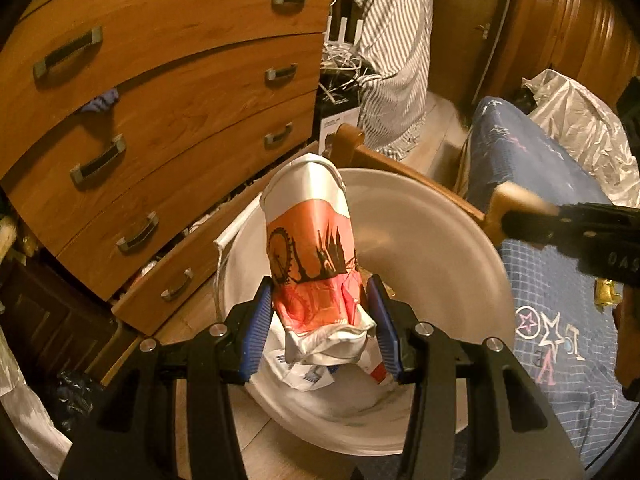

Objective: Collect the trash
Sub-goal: 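Open both tools to drop the sponge block and paper cup into the bucket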

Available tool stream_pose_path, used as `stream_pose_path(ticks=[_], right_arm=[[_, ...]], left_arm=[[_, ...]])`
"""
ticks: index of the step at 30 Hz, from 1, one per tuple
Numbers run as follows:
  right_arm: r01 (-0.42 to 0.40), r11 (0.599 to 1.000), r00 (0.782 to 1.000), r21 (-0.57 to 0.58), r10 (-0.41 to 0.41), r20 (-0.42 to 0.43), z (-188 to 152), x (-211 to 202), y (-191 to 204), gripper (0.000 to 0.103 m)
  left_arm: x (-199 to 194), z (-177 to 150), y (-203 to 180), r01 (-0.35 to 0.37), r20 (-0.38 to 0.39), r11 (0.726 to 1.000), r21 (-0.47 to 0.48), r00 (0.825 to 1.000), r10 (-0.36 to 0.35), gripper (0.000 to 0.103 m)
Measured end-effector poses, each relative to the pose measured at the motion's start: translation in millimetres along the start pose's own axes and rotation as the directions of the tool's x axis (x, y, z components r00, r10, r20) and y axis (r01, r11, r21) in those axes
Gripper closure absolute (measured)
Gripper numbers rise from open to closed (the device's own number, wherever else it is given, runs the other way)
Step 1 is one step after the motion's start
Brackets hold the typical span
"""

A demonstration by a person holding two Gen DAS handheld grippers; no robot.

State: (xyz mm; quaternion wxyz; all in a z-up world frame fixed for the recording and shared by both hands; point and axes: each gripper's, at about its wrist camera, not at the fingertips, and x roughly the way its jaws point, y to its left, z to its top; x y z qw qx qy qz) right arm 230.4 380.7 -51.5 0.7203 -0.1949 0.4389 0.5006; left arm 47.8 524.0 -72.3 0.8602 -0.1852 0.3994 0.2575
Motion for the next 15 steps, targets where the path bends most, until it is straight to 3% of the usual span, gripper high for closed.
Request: stream_pose_path(ticks=[12,15], right_arm=[[-0.005,1.0,1.0,-0.007,0.005,0.006,1.9,-1.1,1.7,0.071],[-0.005,1.0,1.0,-0.013,0.005,0.007,2.2,-0.2,4.5,0.071]], left_arm=[[7.3,-3.8,0.4,0.0,-0.012,1.0,0.0,1.0,0.0,0.057],[6.8,-2.6,0.2,-0.003,-0.006,1.0,-0.003,1.0,0.003,0.053]])
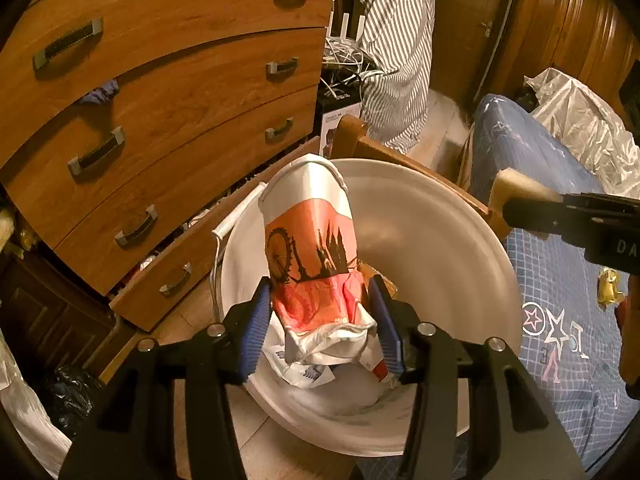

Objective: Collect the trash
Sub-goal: 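Open both tools to drop the sponge block and paper cup into the bucket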

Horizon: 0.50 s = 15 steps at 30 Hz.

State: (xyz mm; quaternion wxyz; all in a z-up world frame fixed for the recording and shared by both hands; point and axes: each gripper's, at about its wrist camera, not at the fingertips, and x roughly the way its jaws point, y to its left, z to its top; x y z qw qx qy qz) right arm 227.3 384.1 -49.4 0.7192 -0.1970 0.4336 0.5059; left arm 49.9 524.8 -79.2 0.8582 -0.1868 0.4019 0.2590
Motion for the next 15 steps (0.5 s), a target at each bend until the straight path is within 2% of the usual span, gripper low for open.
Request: stream_pose_path(ticks=[3,4,5,6,13,15], right_arm=[[-0.003,1.0,1.0,0.0,0.003,-0.001,-1,2,2,0.069],[-0.005,1.0,1.0,0.001,0.005,-0.002,-1,3,1,0.067],[-0.007,1.0,1.0,0.005,0.007,-0.001,-2,3,1,0.06],[-0.006,1.0,1.0,0.008,0.006,0.003,-3,2,0,0.059],[-0.013,0.999,0.999,0.031,0.012,0.031,-9,-8,-8,0.058],[-0.013,0.999,0.998,0.032,0.012,0.059,-14,-19,-8,0.057]], left_arm=[[1,1,1,-0.016,0.0,1.0,-0.008,1.0,0.016,0.048],[2,1,3,-0.023,-0.001,1.0,-0.013,1.0,0.023,0.045],[2,1,3,-0.026,-0.002,1.0,-0.015,1.0,0.026,0.04],[3,1,4,-0.031,-0.001,0.999,-0.017,1.0,0.031,0.038],[4,1,7,-0.039,-0.002,0.999,-0.027,0.999,0.039,0.038],[0,1,4,-0.043,0.011,0.999,-0.025,0.999,0.043,0.032]])
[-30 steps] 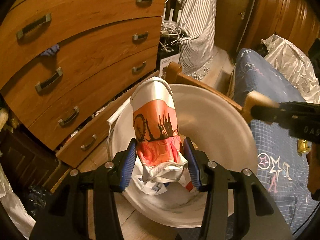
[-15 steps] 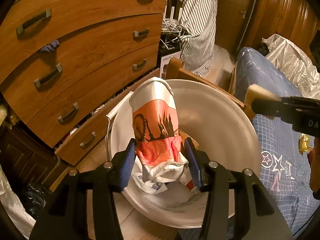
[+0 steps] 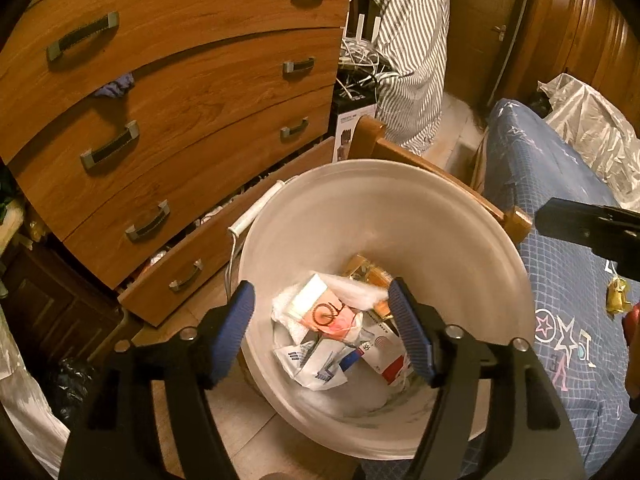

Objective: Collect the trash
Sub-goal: 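Open both tools to drop the sponge block and paper cup into the bucket, then move both tools back over the remaining trash on the bed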

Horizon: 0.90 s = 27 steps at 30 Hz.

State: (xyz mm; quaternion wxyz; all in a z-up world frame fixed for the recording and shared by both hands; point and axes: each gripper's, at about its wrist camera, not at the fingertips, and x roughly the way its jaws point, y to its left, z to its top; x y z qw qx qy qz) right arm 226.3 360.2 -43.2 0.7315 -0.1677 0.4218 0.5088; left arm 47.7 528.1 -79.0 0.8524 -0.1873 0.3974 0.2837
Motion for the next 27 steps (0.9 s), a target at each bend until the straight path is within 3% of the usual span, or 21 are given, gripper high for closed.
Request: stream_pose_path(ticks=[6,9,11,16,23,27], right_arm=[[0.044,0.999,0.989,-0.009,-0.042,0.142,-34,-55,-2,0.05],[0.085,0.996,0.968,0.0,-0.083,0.236,-64,-94,-6,0.038],[0.134,0.991,0.943,0.02,-0.133,0.305,-90,-125,-11,0.032],[0.236,0.968,0.885,0.085,-0.25,0.394,-151,-188,-32,0.028],[0.365,0.913,0.797,0.181,-0.407,0.446,-235,-263,-65,0.021],[0.399,0.891,0.77,0.217,-0.454,0.448,-271,-292,-82,0.019]], left_arm=[[-32,-7,-21,0.004,0.099,1.0,0.014,0.995,-0.006,0.02],[-58,-17,-46,0.012,0.177,0.999,0.036,0.984,-0.018,0.01],[-72,-21,-59,0.011,0.216,0.999,0.041,0.976,-0.019,0.006],[-103,-36,-107,0.05,0.275,0.996,0.076,0.959,-0.069,0.006],[-126,-64,-185,0.107,0.277,0.976,0.192,0.948,-0.159,0.006],[-134,-77,-220,0.134,0.271,0.96,0.245,0.941,-0.201,0.006]])
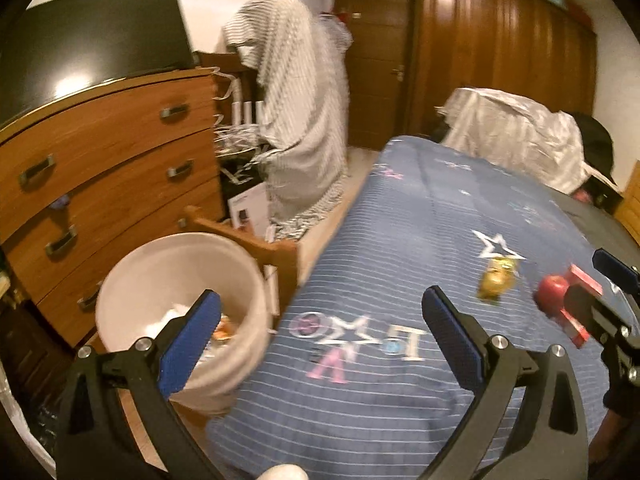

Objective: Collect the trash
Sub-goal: 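Move both tools back over the remaining trash on the bed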

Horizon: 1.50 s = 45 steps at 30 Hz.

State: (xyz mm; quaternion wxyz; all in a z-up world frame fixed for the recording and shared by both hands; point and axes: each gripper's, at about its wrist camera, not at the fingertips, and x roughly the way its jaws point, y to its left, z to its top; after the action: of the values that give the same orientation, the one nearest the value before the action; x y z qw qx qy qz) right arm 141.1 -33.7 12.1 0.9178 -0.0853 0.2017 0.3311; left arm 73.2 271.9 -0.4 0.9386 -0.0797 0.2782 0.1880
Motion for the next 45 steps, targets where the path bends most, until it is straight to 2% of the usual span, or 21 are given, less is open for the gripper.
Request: stream_pose_path(ticks=[9,12,14,17,21,24,25,26,30,37,45], right_arm=[[0.069,0.994,0.997,0.085,-0.067,-0.026,-49,-54,-77,0.016],[0.091,0.988,0.995,0.122,-0.086,-0.043,-71,-69,-104,0.016],[0.113,0.984,0.993,0.139,-0.106,-0.056,-82,-72,-118,0.016],[0.161,0.97,0.985,0.182,-0.147,-0.092,-113,-85,-156,0.016],[0.224,0.947,0.97,0.232,-0.193,-0.146,-151,-95,-197,0.016],[0.258,0.925,0.96,0.28,-0.212,-0.184,-179,-104,-231,0.016],[0.26,0.919,0.958,0.295,-0.208,-0.196,-186,-104,-242,0.016],[0.263,0.916,0.957,0.303,-0.207,-0.204,-191,-104,-251,0.016],[0.215,0.908,0.96,0.358,-0.129,-0.249,-212,-87,-296,0.019],[0.139,0.889,0.954,0.436,-0.002,-0.299,-219,-19,-345,0.024],[0.09,0.891,0.946,0.445,0.063,-0.319,-203,33,-350,0.024]], left_arm=[[-6,-7,-72,0.064,-0.008,0.995,0.08,0.998,-0.064,0.006],[0,-14,-95,0.111,-0.041,0.988,0.104,0.993,-0.107,0.006],[10,-22,-113,0.17,-0.092,0.979,0.115,0.983,-0.16,0.006],[32,-42,-144,0.276,-0.186,0.954,0.118,0.95,-0.252,0.006],[75,-77,-192,0.404,-0.337,0.91,0.097,0.873,-0.352,0.006],[96,-102,-230,0.477,-0.427,0.872,0.11,0.815,-0.392,0.006],[100,-107,-241,0.491,-0.446,0.864,0.112,0.802,-0.397,0.006],[104,-113,-252,0.494,-0.46,0.861,0.121,0.796,-0.392,0.006],[107,-127,-276,0.493,-0.479,0.858,0.142,0.793,-0.376,0.006],[114,-121,-280,0.455,-0.461,0.877,0.155,0.818,-0.343,0.006],[116,-109,-258,0.424,-0.447,0.894,0.141,0.834,-0.325,0.006]])
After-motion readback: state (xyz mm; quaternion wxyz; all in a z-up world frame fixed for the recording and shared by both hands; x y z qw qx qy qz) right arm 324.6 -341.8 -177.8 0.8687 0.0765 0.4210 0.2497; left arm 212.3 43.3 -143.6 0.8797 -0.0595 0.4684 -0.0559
